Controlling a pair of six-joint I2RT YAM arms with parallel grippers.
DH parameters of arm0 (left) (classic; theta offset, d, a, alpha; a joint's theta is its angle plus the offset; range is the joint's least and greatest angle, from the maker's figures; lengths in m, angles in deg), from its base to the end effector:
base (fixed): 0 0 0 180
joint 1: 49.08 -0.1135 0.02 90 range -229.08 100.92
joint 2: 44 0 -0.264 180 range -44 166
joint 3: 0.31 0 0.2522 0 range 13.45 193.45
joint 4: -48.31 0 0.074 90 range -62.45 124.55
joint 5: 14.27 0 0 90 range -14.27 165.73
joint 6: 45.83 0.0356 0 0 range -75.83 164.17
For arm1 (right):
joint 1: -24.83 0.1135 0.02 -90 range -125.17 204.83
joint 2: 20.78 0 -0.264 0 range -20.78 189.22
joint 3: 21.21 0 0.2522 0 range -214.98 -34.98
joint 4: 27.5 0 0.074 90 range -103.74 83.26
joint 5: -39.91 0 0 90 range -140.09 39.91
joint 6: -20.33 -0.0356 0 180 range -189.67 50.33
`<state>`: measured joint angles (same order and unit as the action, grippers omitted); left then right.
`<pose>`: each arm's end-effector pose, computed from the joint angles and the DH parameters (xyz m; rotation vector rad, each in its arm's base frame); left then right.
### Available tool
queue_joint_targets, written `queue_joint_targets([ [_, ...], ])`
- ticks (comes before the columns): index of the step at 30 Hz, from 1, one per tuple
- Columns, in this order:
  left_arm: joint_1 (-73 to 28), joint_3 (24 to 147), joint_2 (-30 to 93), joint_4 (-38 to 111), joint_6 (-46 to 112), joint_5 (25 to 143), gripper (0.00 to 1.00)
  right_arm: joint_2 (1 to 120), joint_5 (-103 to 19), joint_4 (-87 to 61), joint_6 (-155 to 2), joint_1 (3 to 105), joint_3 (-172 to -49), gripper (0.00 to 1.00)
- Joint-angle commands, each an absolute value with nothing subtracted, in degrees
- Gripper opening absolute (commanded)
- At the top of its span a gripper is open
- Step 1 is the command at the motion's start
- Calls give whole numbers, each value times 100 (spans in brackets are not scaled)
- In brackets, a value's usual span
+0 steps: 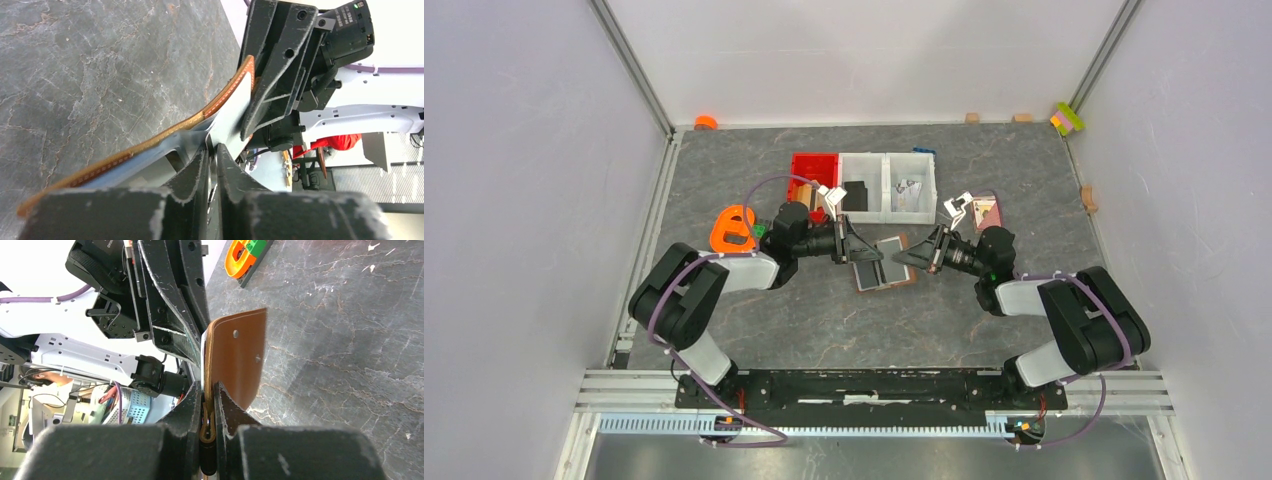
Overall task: Take the credit cards out of the card holder
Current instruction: Remove the credit card from the card holder.
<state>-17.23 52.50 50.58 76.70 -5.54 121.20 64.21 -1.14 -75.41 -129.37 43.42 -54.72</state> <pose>0.2631 -0.1933 0.1858 0.3412 2.0640 -1.6549 0.2295 0.1055 0.1731 -0.0872 1.9200 1.6720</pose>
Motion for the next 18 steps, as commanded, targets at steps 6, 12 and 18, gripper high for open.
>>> queue_joint_targets([
  [6, -1778, 5181, 4973, 8373, -928, 12477, 2, 6422, -165, -7985, -13002, 4152, -5364, 0],
  [12, -1840, 5162, 5029, 8405, -996, 12495, 2, 6523, -174, -8771, -13483, 3941, -5106, 0],
  [18, -1900, 5211, 5202, 8303, -1031, 12503, 2, 6631, -214, -9319, -13817, 3747, -4914, 0],
])
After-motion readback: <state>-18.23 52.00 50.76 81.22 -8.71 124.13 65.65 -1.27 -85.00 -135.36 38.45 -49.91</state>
